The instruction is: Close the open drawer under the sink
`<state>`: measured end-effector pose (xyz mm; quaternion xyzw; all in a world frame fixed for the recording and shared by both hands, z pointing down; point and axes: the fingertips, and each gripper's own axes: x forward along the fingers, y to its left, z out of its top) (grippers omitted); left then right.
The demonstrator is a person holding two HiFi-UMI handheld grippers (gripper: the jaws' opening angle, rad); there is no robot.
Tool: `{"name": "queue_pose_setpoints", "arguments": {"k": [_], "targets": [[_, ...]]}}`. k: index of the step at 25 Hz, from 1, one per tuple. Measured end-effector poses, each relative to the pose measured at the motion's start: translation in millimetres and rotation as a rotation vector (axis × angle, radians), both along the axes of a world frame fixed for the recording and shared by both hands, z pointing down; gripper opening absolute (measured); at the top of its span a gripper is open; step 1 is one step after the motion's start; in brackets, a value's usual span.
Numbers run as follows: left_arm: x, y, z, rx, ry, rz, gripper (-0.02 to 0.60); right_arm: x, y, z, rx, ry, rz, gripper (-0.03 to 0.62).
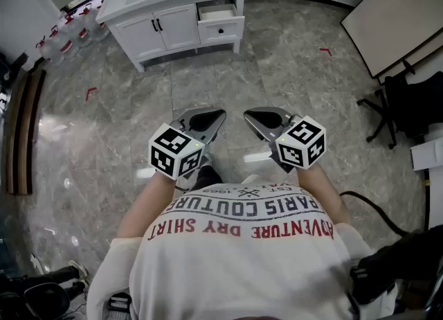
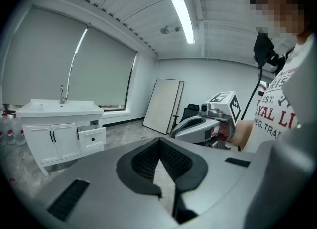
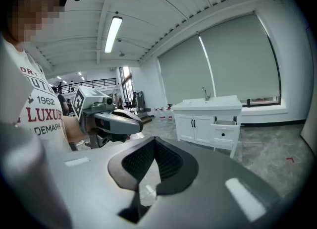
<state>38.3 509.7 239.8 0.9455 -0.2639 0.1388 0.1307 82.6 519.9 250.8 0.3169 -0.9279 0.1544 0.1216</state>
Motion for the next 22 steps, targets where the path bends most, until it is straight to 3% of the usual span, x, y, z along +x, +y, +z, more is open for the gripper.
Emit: {"name": "queue_pose_setpoints", "arguments": {"k": [22], "targets": [[21.1,-3.7,-4.5,0.011,0.01,0.009,0.002,19.3,-1.8,-6.3,0.004,-0.088,0.028,0.002]]}}
